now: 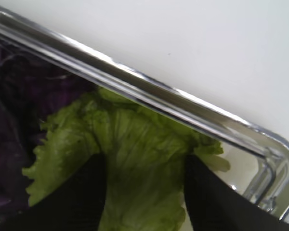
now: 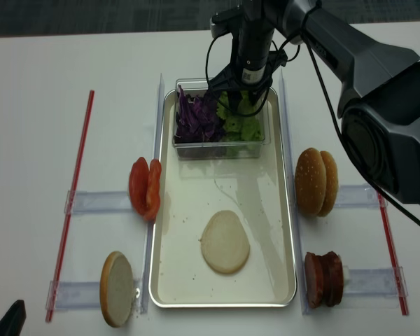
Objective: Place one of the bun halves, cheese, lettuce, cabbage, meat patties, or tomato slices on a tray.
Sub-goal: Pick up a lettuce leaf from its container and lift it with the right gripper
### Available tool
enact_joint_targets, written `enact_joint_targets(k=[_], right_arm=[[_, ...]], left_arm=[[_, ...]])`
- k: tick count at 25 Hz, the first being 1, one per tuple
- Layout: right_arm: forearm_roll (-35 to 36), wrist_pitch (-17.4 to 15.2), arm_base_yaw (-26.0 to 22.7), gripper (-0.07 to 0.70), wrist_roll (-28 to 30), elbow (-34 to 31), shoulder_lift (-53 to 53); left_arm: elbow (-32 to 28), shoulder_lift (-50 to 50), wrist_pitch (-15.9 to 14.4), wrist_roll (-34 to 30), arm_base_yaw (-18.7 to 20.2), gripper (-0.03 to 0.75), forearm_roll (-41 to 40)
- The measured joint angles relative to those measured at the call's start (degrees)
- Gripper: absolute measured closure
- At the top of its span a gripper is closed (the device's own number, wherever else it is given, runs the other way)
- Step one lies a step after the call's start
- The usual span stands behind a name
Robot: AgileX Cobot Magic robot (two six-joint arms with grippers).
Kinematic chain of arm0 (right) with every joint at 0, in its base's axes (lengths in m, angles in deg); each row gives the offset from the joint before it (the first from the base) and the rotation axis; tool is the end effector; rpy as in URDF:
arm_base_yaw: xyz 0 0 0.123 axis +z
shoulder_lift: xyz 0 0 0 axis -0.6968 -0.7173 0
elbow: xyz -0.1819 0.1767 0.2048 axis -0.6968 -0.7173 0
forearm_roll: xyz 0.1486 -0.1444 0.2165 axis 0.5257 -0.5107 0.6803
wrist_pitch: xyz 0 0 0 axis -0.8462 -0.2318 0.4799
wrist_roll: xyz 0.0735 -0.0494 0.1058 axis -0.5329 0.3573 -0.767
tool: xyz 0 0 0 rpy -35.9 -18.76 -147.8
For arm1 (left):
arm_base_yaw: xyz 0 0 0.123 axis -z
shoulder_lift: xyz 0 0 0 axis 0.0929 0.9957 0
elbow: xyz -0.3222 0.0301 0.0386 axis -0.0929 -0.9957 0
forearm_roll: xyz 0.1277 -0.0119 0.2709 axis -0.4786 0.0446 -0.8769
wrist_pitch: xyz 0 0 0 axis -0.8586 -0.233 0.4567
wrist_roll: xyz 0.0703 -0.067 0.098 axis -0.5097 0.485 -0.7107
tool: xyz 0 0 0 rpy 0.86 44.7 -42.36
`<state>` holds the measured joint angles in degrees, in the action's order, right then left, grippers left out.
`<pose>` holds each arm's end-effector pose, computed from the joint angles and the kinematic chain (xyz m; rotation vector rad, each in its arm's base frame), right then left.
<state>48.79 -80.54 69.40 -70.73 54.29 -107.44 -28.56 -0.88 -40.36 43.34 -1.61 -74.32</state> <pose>0.5273 0.2681 0.1326 -0.6273 2.9350 0.2476 0.0297 0.0037 0.2597 0.0274 2.1640 -0.0045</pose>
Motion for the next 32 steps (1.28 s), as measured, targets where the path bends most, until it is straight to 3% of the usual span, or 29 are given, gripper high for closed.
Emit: enact_joint_targets(k=[8,19,32], right_arm=[[0.00,0.00,0.00,0.240,0.00,0.10,0.00],[0.00,0.00,0.00,0.325,0.00,0.10,0.00],[0.38,0.00,0.00,0.522,1.31,0.10,0.00]], left_arm=[[0.00,0.00,0.00,0.00,0.00,0.170,0.00],[0.00,0.00,0.00,0.00,0.00,0.170,0.00],[0.00,0.00,0.00,0.00,0.00,0.170,0.00]])
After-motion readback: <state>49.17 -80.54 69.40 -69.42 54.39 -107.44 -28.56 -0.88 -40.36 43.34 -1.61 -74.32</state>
